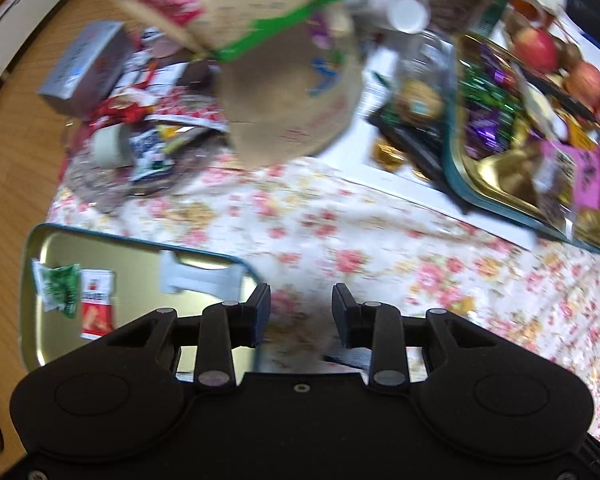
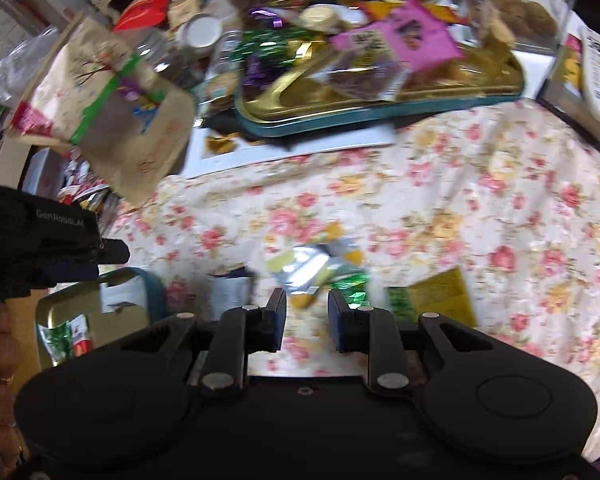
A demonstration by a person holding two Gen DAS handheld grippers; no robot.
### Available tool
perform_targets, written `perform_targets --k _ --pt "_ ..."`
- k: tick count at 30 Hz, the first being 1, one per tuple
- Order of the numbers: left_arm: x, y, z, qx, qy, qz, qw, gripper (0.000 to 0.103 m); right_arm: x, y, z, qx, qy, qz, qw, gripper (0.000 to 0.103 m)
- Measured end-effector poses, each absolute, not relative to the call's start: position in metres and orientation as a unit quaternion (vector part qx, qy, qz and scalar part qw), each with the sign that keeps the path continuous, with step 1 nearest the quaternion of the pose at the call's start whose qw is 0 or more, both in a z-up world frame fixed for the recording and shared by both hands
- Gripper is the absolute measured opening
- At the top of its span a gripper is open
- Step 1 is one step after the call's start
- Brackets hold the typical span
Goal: Organize snacks
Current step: 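Move both open tools back over the remaining snacks on the tablecloth, then grasp the yellow box packet with the right tool while the left grasps the green twisted candy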
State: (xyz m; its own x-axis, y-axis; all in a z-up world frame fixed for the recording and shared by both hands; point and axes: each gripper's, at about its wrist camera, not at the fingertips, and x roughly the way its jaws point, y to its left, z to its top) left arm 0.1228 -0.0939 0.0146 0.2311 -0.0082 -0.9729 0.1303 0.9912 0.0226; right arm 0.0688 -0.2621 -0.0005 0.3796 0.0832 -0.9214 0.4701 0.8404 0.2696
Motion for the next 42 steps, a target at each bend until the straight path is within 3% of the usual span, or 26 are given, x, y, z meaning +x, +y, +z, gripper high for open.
perform_targets --k 21,30,38,42 --pt "0.086 -0.209 -0.009 0.104 0.635 -0.113 0.757 0.043 0.000 -0.378 -0.022 0.306 0.552 -0.208 0.747 0.026" --pt "0.089 -0.195 -0.005 0.093 0.635 -0.106 0.759 0.043 0.000 -0.383 -0.039 0.391 0.567 -0.175 0.704 0.030" --pt "0.099 -0.162 0.006 0.072 0.627 -0.097 0.770 0.043 0.022 -0.356 -0.055 0.390 0.577 -0.175 0.696 0.044" --pt "0.104 -0.143 0.011 0.060 0.624 -0.090 0.774 0.043 0.033 -0.346 -0.069 0.391 0.590 -0.181 0.683 0.044"
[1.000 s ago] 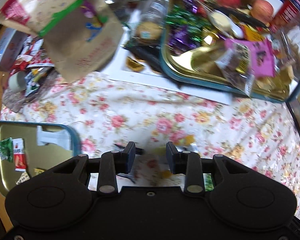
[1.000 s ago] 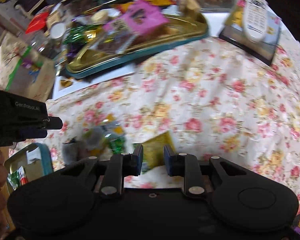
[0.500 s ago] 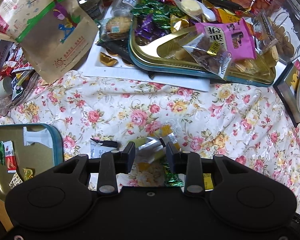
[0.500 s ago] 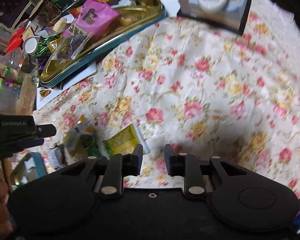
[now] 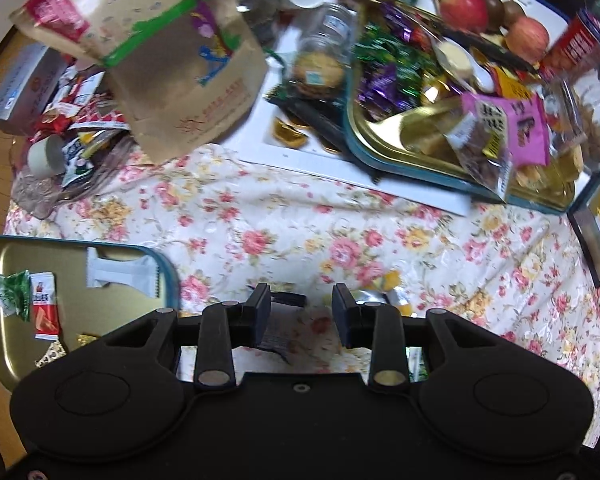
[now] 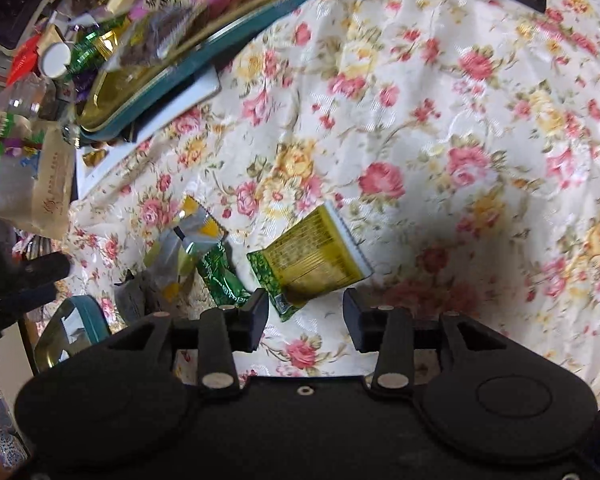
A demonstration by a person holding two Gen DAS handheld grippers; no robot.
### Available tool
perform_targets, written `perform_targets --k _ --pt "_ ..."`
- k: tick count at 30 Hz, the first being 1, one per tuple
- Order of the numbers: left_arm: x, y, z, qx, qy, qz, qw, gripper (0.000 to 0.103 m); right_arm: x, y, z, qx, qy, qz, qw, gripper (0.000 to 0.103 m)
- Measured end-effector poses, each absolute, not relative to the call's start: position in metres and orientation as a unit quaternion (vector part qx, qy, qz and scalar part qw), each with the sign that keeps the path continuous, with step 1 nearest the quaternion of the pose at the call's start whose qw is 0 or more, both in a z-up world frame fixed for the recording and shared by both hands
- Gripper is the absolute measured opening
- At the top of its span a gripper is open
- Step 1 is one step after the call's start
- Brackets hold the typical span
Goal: Organize snacks
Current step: 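Grasp the yellow box packet with the right tool while the left grasps the green twisted candy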
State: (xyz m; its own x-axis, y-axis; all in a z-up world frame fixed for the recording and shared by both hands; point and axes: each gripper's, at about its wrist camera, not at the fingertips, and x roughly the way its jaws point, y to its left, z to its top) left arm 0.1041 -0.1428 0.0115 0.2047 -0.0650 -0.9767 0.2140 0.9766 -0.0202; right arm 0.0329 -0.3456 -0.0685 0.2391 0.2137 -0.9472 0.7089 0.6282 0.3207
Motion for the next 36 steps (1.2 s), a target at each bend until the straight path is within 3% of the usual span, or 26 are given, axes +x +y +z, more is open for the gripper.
perform_targets --k 9,13,23,31,36 --pt "0.112 -0.103 0.017 0.052 0.617 -0.078 0.782 0.043 0.062 -0.331 -0.075 0.357 0.574 -0.230 0.700 0.046" --pt "0.116 -0.086 0.015 0.054 0.616 -0.069 0.783 0.043 0.075 -0.325 -0.078 0.338 0.570 -0.251 0.706 0.054" --pt "0.120 -0.059 0.013 0.049 0.620 -0.056 0.781 0.043 0.101 -0.295 -0.088 0.261 0.576 -0.284 0.721 0.057" --pt "0.117 -0.068 0.007 0.068 0.622 -0.066 0.777 0.043 0.102 -0.294 -0.086 0.239 0.579 -0.275 0.729 0.039" --pt "0.113 -0.087 -0.001 0.093 0.626 -0.075 0.771 0.043 0.091 -0.305 -0.066 0.278 0.567 -0.252 0.733 0.038"
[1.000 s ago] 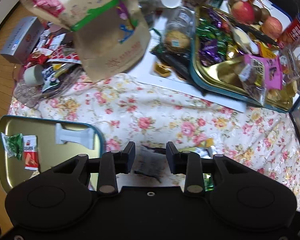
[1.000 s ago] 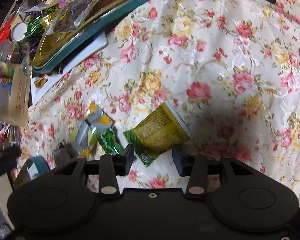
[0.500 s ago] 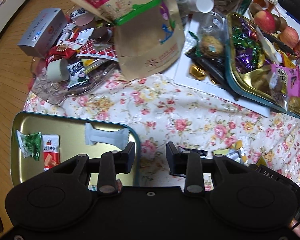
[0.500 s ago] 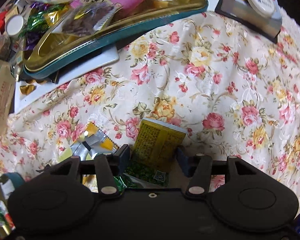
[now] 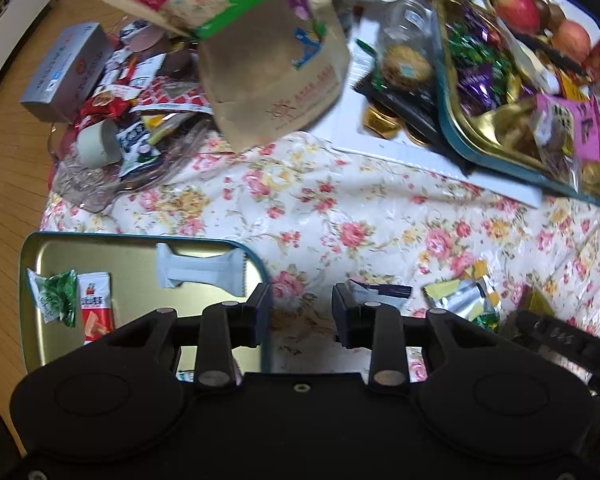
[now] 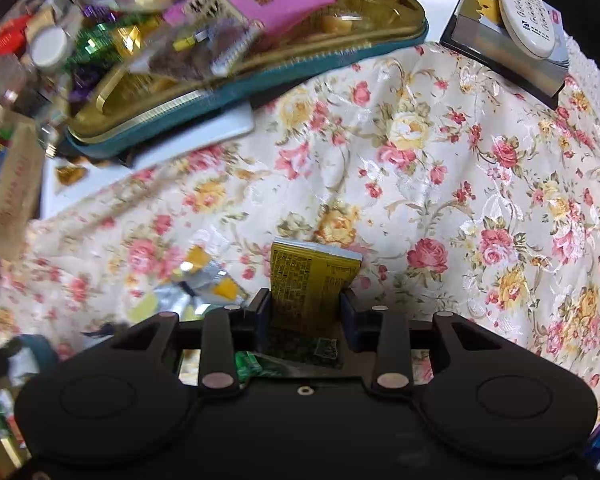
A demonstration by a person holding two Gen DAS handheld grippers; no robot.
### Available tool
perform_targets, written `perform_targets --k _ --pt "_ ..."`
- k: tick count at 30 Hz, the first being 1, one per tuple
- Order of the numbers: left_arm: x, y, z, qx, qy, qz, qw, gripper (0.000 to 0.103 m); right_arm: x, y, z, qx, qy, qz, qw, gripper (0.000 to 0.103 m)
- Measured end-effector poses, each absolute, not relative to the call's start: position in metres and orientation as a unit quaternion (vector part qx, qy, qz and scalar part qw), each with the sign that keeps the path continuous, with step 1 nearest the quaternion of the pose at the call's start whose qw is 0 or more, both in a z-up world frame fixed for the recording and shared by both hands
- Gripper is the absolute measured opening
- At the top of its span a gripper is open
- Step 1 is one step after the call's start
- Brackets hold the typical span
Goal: Organize snacks
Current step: 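Grasp the yellow box packet with the right tool while the left grasps the green twisted candy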
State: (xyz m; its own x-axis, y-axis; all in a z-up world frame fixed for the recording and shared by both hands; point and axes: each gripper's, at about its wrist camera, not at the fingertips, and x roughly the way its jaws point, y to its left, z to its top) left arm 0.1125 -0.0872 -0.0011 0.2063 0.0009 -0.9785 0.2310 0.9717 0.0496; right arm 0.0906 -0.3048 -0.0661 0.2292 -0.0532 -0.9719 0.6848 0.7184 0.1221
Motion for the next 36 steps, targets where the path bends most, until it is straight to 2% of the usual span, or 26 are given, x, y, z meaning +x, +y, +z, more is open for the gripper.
perform_targets --k 12,26,36 --pt "0.094 -0.156 -0.017 0.102 0.648 -0.136 0.742 0.043 0.057 -0.344 -0.008 0.309 0.523 -0.220 0.763 0.038" --pt "0.060 -0.228 -0.042 0.163 0.653 -0.157 0.723 0.043 0.012 -0.390 -0.018 0.328 0.535 -0.238 0.741 0.038" --pt "0.060 -0.228 -0.051 0.146 0.664 -0.150 0.717 0.043 -0.001 -0.401 -0.011 0.333 0.531 -0.230 0.745 0.038"
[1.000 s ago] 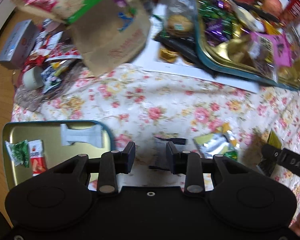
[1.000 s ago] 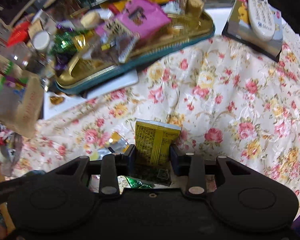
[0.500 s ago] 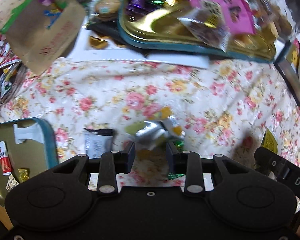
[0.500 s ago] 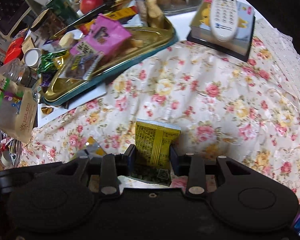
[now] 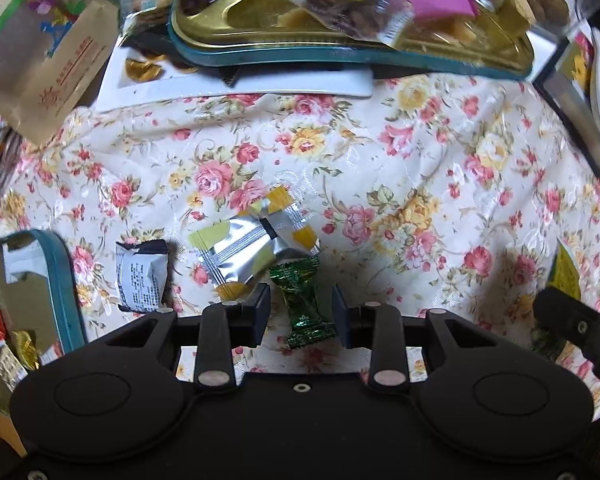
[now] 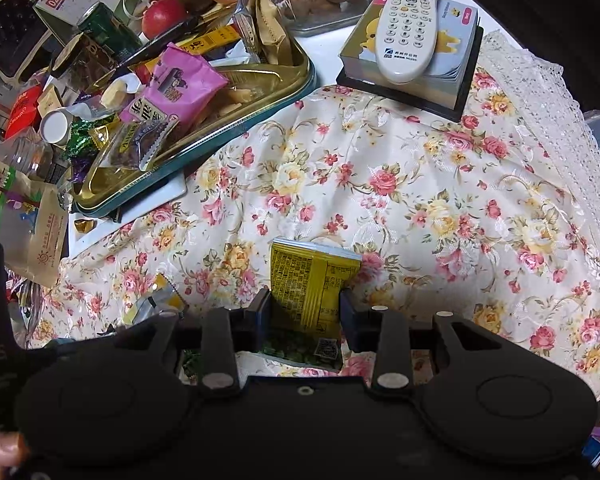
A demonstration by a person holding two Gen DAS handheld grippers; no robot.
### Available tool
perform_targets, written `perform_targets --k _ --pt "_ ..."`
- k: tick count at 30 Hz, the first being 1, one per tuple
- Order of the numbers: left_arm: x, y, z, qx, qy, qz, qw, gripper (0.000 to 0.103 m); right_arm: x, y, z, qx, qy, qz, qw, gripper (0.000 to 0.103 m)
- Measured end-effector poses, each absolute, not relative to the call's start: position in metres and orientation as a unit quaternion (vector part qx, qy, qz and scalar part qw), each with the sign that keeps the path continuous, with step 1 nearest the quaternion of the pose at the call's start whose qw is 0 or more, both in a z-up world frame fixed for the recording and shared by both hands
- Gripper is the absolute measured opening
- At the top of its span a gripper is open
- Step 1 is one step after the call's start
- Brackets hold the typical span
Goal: Organize snacks
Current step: 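Grasp the yellow box packet with the right tool while the left grasps the green twisted candy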
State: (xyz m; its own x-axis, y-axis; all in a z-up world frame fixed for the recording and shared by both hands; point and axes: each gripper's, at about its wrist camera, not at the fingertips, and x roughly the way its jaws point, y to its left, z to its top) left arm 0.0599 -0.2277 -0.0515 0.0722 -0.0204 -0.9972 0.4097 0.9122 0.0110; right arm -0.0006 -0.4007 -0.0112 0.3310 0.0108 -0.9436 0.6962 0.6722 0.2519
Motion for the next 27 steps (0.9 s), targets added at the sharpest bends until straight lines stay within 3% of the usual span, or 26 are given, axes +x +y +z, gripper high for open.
perform_targets --k 10,27 --pt "0.074 -0.205 -0.065 0.116 0.672 -0.109 0.723 0.043 -0.005 -0.402 -0.005 0.337 0.522 -0.224 0.751 0.038" --pt "0.050 -0.231 -0.083 0.127 0.666 -0.102 0.728 0.045 -0.012 -0.403 -0.004 0.315 0.525 -0.221 0.759 0.038"
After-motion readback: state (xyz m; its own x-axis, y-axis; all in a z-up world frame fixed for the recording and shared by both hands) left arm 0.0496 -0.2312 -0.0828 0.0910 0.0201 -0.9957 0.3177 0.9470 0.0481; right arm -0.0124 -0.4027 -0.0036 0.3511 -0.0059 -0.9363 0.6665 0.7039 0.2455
